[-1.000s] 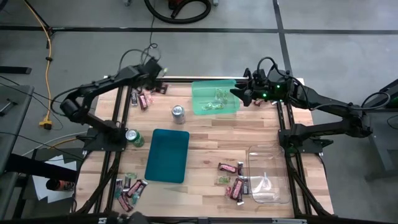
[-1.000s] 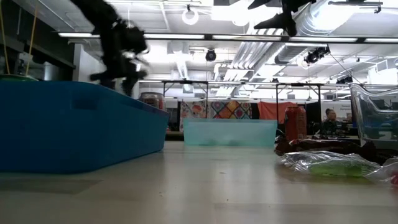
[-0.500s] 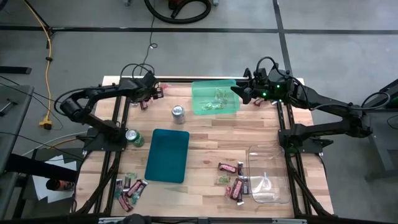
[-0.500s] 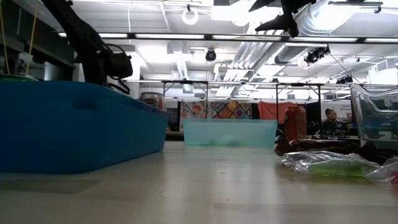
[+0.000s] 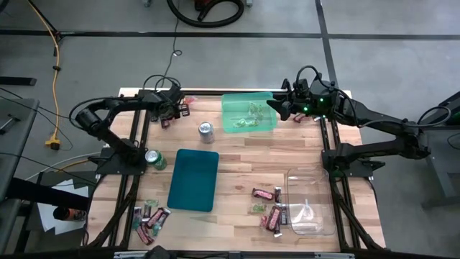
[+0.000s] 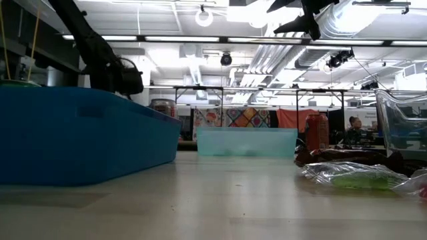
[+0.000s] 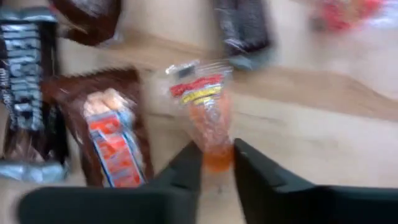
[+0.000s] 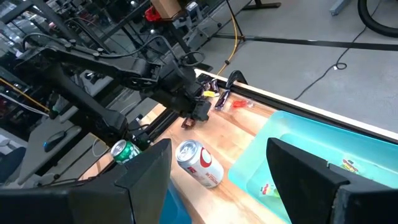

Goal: Organize candy in baskets
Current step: Put the transparent gummy into the green bin

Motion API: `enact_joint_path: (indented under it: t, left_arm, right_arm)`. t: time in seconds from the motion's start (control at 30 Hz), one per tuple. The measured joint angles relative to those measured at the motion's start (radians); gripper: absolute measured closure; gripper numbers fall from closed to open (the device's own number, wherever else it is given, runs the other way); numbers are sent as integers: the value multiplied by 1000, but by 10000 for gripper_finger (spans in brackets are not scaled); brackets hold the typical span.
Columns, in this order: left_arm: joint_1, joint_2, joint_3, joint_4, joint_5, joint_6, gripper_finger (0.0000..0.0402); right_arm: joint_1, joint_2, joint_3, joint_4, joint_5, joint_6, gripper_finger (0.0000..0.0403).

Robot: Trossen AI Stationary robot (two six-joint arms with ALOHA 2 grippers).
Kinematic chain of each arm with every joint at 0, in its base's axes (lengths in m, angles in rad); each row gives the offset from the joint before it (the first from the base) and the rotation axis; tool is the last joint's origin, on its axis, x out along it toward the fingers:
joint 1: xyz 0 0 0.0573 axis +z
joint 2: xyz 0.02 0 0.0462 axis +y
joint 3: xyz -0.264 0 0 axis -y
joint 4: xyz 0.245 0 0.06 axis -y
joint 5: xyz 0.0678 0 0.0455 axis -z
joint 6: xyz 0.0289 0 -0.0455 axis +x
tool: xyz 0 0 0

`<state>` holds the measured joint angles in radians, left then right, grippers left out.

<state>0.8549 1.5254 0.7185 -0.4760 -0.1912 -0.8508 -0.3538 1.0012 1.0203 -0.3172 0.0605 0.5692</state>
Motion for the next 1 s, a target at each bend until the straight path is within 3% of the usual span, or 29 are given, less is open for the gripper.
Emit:
enact_joint_path:
  t: [0.1,0.27,0.4,0.57,0.7,0.87,1.0]
  left_arm:
    - [-1,-96,26,15,19,62,389]
    - [-66,-256,91,135,87,172,396]
    - [-197,-278,157,254,130,216,399]
    - [-381,-131,282,293,109,275,401]
    - [-473,50,409,301,103,413,400]
    - [-504,252,585,268,101,542,380]
    - [-482,362,726,166,101,562,342]
  right_arm:
    - [0,0,0,0,0,0,144]
    - [0,0,0,0,0,0,144]
    - [0,0,0,0,7,-1,144]
    - [0,0,0,17,18,-7,144]
    - [0,0,0,57,18,-20,144]
    - [0,0,0,79,18,-20,144]
    - [0,0,0,82,18,-20,144]
